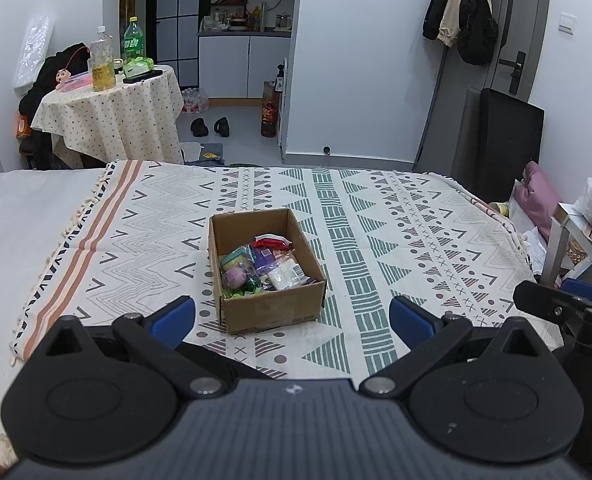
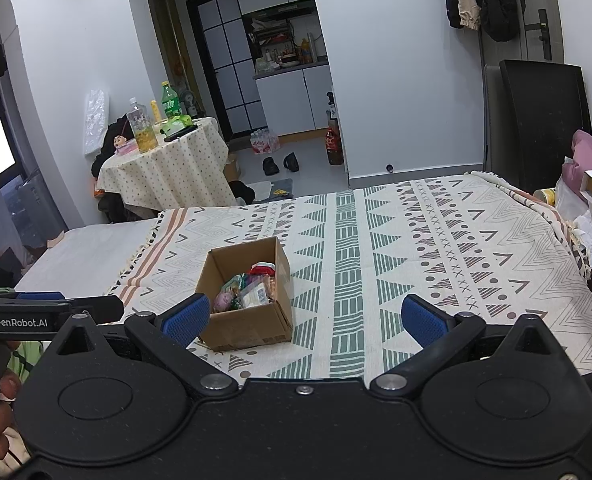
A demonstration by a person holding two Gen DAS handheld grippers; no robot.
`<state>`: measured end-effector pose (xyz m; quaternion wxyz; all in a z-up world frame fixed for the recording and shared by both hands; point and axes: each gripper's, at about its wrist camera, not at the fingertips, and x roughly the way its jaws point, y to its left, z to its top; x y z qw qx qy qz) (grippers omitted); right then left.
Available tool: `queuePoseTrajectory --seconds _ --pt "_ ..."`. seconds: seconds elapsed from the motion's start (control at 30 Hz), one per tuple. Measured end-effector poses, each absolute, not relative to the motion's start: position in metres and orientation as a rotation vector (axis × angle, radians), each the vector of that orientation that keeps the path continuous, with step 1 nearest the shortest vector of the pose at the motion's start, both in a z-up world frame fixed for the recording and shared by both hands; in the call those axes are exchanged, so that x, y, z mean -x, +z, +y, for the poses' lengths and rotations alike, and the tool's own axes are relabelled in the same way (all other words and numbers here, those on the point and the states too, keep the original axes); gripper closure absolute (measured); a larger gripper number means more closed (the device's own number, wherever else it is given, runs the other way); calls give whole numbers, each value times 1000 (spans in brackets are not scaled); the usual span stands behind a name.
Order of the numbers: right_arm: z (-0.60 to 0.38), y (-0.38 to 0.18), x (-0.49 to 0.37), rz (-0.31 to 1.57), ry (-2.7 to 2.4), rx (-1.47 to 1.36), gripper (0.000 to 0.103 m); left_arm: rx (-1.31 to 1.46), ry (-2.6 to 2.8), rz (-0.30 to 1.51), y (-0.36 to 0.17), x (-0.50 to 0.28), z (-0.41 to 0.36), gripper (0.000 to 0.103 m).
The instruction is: Organize snacks
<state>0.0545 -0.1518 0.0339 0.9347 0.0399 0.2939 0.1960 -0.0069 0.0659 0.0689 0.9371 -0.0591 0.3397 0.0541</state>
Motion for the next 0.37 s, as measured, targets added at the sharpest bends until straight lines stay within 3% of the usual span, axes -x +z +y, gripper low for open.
queuePoseTrajectory --seconds 0.37 --pt "-151 32 -53 604 400 -80 0 123 111 693 69 6 65 0"
